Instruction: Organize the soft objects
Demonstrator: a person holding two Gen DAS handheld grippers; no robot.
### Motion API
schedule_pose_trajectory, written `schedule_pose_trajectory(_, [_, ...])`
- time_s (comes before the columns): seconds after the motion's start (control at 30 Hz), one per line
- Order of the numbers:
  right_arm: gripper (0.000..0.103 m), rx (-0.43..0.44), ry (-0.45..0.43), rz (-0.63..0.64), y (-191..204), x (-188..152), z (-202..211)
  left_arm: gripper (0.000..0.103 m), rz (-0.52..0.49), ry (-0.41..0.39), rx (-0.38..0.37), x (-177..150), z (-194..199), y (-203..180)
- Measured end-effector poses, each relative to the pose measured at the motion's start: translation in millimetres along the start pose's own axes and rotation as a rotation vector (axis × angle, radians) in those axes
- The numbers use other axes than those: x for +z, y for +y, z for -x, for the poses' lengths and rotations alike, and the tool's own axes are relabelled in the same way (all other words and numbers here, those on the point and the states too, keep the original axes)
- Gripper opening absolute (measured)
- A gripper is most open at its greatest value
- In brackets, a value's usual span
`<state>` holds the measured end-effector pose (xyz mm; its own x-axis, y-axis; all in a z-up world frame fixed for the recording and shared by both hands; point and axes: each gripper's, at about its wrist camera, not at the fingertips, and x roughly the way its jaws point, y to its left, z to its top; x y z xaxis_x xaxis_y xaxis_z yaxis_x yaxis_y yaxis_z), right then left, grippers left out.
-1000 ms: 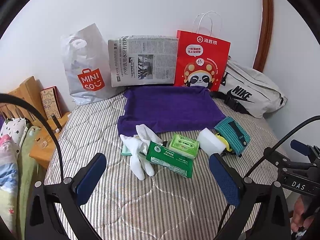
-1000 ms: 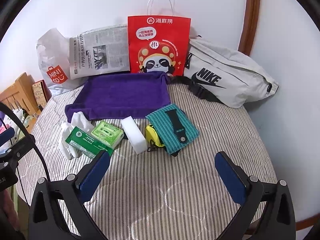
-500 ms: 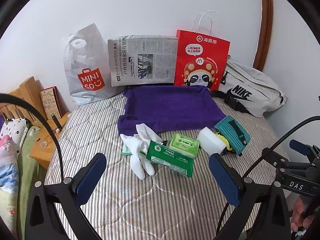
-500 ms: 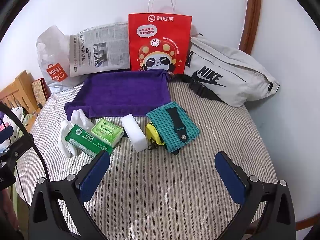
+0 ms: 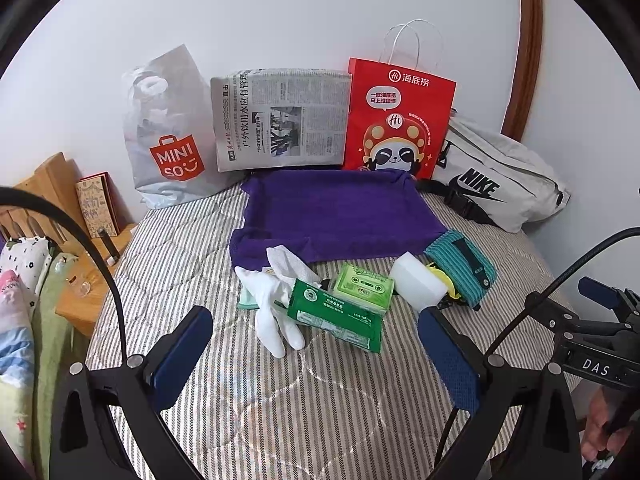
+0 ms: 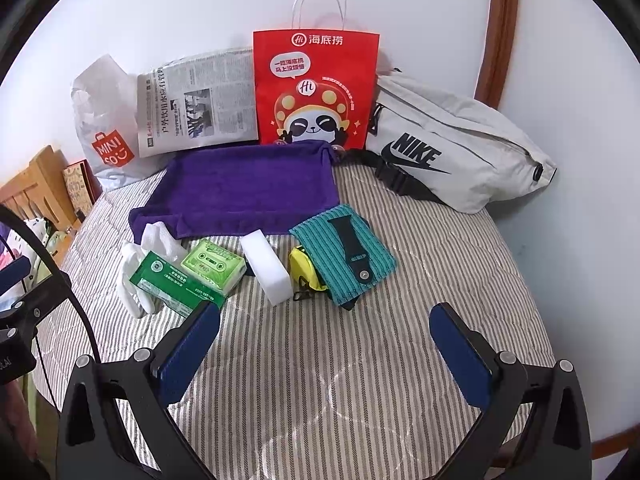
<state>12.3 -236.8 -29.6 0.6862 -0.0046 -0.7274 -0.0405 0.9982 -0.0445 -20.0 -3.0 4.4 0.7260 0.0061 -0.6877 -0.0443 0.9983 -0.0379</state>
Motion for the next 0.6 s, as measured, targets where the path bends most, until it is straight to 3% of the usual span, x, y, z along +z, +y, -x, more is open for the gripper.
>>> schedule_pose_trajectory(0.6, [0.103,0.012,-0.001,-0.008,-0.8,0.7,-3.3,0.103,0.005,0.017,-0.016,0.6,-8.8,0.4])
